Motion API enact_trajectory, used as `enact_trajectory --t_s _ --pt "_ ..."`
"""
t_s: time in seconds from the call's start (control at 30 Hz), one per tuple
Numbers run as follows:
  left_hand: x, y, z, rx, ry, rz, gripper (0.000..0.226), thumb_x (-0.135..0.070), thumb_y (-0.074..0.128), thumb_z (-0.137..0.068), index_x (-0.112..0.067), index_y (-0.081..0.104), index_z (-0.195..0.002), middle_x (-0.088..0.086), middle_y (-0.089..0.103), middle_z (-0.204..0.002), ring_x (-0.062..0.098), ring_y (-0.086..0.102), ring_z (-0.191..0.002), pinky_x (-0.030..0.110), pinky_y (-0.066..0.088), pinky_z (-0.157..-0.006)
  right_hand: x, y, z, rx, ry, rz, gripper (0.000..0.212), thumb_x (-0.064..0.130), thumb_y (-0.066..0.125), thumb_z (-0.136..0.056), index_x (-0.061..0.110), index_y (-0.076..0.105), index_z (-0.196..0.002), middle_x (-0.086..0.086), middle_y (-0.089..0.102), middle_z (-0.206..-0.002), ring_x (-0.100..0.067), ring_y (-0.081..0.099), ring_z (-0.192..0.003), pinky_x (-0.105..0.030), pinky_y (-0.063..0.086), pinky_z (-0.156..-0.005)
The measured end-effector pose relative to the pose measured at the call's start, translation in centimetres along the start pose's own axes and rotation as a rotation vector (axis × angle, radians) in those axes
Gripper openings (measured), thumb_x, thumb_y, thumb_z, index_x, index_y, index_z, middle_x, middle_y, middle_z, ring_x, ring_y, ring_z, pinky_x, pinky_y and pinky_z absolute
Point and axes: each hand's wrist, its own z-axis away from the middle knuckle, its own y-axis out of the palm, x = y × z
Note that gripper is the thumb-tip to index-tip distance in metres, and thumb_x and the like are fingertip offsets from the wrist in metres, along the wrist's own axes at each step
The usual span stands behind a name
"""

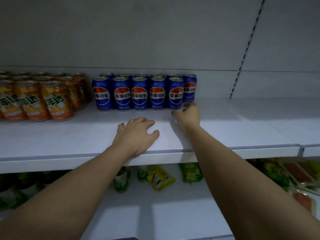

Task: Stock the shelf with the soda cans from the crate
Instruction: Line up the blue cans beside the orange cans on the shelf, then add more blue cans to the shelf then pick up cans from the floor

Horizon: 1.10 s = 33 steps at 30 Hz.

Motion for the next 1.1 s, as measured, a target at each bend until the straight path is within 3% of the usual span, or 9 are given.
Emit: enact_trajectory --t_s 0.1,0.23,0.37,0.5,0.63,0.73,0.87,1.0,1.1 --pt "-0.4 -0.6 1.0 -0.023 -0.041 0.002 0.055 -0.052 0.033 -0.097 -0.033 0.041 -0.147 -0.006 0.036 -0.154 0.019 0.033 -0.139 0.046 0.025 -0.114 1.6 -2.9 5.5 0.181 0.077 0.047 0.038 0.025 0.077 -0.081 0.011 0.059 -0.112 -0.007 0.065 -0.106 -0.023 0.063 -0.096 -0.038 0.054 -0.088" --pt "-2.1 -1.4 5.2 0.054 -0.131 -0.029 0.056 -0.049 0.029 -0.099 -0.027 0.036 -0.150 0.003 0.033 -0.157 0.026 0.032 -0.140 0.045 0.026 -0.114 4.6 -7.2 13.1 0.323 0.044 0.141 0.021 0.026 0.071 -0.084 0.011 0.058 -0.091 -0.002 0.063 -0.078 -0.017 0.057 -0.069 -0.030 0.046 -0.063" --pt "-4.2 -3.6 13.1 0.134 -0.148 0.201 0.049 -0.053 0.033 -0.096 -0.030 0.056 -0.133 0.002 0.052 -0.143 0.026 0.048 -0.125 0.045 0.041 -0.104 7.2 -11.1 20.9 0.388 -0.079 0.363 0.023 0.034 0.063 -0.090 0.012 0.063 -0.095 -0.002 0.062 -0.091 -0.021 0.058 -0.088 -0.031 0.045 -0.072" --pt "-5.5 -7.1 21.3 0.098 -0.140 0.302 0.046 -0.051 0.035 -0.098 -0.027 0.059 -0.130 0.002 0.060 -0.132 0.022 0.055 -0.113 0.039 0.045 -0.099 8.7 -14.4 28.7 0.427 -0.109 0.487 0.031 0.039 0.060 -0.092 0.012 0.066 -0.104 -0.005 0.065 -0.102 -0.022 0.060 -0.094 -0.035 0.051 -0.082" --pt "-6.6 -8.9 27.8 0.041 -0.134 0.365 0.049 -0.051 0.033 -0.100 -0.021 0.058 -0.129 0.006 0.059 -0.134 0.027 0.054 -0.118 0.041 0.043 -0.102 8.3 -17.2 36.8 0.467 -0.099 0.544 0.034 0.039 0.059 -0.094 0.010 0.067 -0.110 -0.005 0.064 -0.099 -0.022 0.059 -0.092 -0.033 0.049 -0.081" --pt "-8.3 -7.3 32.6 0.080 -0.080 0.434 0.047 -0.045 0.034 -0.102 -0.015 0.059 -0.130 0.009 0.057 -0.137 0.030 0.053 -0.122 0.036 0.041 -0.102 7.4 -18.7 42.1 0.498 -0.064 0.580 0.029 0.036 0.059 -0.094 0.010 0.068 -0.104 -0.008 0.064 -0.092 -0.025 0.059 -0.086 -0.033 0.049 -0.074" --pt "-9.5 -2.3 37.2 0.145 -0.056 0.519 0.039 -0.043 0.039 -0.102 -0.015 0.066 -0.108 0.008 0.067 -0.115 0.029 0.060 -0.104 0.034 0.045 -0.087 4.8 -19.5 46.0 0.501 0.014 0.593 0.028 0.034 0.059 -0.092 0.008 0.068 -0.091 -0.013 0.071 -0.089 -0.026 0.064 -0.077 -0.034 0.052 -0.062" --pt "-8.7 2.6 39.4 0.242 -0.090 0.590 0.035 -0.045 0.040 -0.101 -0.018 0.062 -0.107 0.007 0.065 -0.114 0.025 0.058 -0.100 0.038 0.047 -0.092 1.5 -19.5 47.7 0.510 0.109 0.626 0.034 0.035 0.058 -0.094 0.002 0.066 -0.094 -0.015 0.072 -0.086 -0.023 0.062 -0.068 -0.035 0.053 -0.064" --pt "-8.1 5.4 40.5 0.288 -0.126 0.586 0.042 -0.046 0.040 -0.100 -0.017 0.061 -0.121 0.008 0.062 -0.125 0.027 0.056 -0.111 0.036 0.044 -0.094 -1.4 -19.0 48.8 0.509 0.168 0.664 0.032 0.035 0.058 -0.094 0.005 0.067 -0.100 -0.013 0.070 -0.092 -0.026 0.065 -0.083 -0.040 0.054 -0.077"
